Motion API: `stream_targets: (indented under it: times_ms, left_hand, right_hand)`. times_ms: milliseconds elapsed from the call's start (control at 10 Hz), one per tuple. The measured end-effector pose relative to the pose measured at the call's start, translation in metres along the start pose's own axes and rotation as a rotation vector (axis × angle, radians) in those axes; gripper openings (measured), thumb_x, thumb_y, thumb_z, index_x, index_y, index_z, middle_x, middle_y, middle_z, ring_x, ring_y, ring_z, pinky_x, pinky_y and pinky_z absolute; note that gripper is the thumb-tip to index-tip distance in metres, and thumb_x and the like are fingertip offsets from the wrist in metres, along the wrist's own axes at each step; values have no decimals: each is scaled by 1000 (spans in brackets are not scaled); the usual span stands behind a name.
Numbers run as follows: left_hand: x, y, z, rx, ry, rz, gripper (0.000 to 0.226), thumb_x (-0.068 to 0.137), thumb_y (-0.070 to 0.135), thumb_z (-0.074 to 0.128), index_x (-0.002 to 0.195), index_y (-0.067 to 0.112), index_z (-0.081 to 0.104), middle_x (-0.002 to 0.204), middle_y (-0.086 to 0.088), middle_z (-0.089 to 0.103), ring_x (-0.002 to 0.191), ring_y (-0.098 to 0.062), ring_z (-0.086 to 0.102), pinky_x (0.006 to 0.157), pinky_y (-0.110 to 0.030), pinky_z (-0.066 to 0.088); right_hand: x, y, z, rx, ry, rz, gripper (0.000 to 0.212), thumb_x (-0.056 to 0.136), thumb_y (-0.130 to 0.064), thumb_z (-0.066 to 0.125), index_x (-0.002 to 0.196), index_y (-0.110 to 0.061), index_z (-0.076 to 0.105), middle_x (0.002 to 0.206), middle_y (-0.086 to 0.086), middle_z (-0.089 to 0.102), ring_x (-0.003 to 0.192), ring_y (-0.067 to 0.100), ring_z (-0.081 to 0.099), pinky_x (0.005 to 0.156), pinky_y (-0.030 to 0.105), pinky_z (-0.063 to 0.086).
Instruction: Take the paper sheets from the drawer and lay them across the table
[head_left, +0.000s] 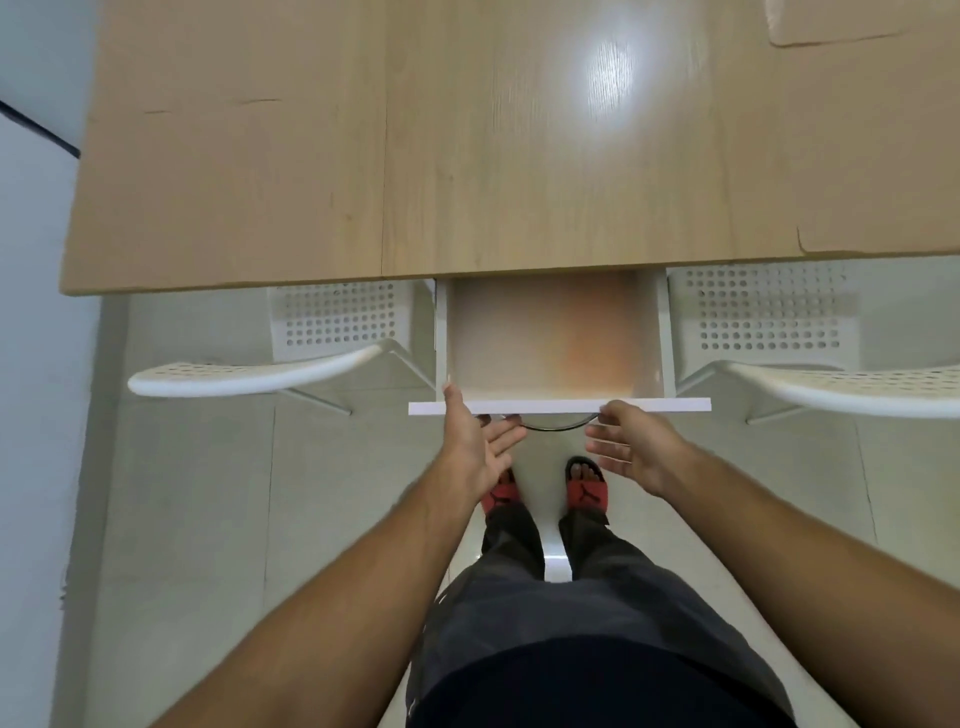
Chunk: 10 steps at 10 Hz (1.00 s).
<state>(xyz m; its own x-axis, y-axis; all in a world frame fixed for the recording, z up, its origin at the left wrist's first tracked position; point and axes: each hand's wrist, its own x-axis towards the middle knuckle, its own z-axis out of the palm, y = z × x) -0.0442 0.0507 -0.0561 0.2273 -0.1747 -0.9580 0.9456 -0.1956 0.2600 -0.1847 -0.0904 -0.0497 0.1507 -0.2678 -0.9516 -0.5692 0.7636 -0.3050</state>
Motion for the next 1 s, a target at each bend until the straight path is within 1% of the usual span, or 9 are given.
stream_targets:
  times_ms: [100,200,300,400,500,700,800,900,1000]
  left_hand:
    - [10,16,18,-64,-23,25,99,89,81,17,157,9,23,138,-21,59,123,-35,60,119,-52,18]
    - [18,34,34,-118,-56,61,99,88,82,17,155,10,28,140,-20,57,123,-34,60,119,-52,17]
    - [27,53,47,-123,-97,99,97,89,82,16,154,11,29,144,-20,54,125,-34,59,119,-53,16]
    - [32,69,58,-106,-129,130,95,90,81,16,154,13,32,147,-20,50,126,-35,57,119,-54,15]
    - [33,85,68,-81,-145,153,92,89,81,16,155,18,32,148,-20,48,125,-35,58,119,-55,15]
    - [31,113,83,-33,-221,157,87,87,83,17,157,31,26,157,-17,37,128,-39,55,117,-56,18]
    - [28,116,87,27,-194,165,88,87,84,15,157,31,24,157,-16,36,130,-39,54,118,-56,16]
    - [20,107,87,213,-140,194,88,90,80,13,154,25,34,151,-15,46,127,-35,56,116,-57,19]
    - [0,96,85,518,-72,311,81,94,75,12,143,23,52,136,-7,62,114,-24,62,101,-51,32]
  right_hand:
    - [15,-27,3,-24,-13,-39,17,97,-26,53,103,-12,62,95,7,70,81,23,67,83,39,53]
    - [26,-54,9,-51,-12,-76,23,97,-27,52,112,-13,62,101,7,71,84,22,68,76,36,54]
    - [34,-79,13,-79,-20,-104,25,96,-29,53,115,-15,60,108,6,71,89,23,68,76,36,54]
    - [38,-102,16,-97,-21,-142,28,97,-31,54,121,-16,59,112,5,69,101,25,68,84,38,56]
    - [41,-120,17,-113,-29,-166,30,98,-33,54,125,-19,58,114,4,68,101,25,69,89,41,56]
    - [40,-139,23,-258,-108,-201,43,99,-35,51,141,-39,43,127,2,57,97,23,67,94,43,53]
    - [37,-138,24,-279,-114,-214,54,99,-35,51,149,-41,34,129,2,56,101,23,68,92,43,53]
    - [33,-129,24,-380,-55,-295,53,98,-31,54,148,-40,39,124,2,59,101,23,68,85,38,54]
    - [26,-118,26,-515,47,-519,38,93,-29,57,131,-30,58,114,2,67,94,20,67,78,34,52]
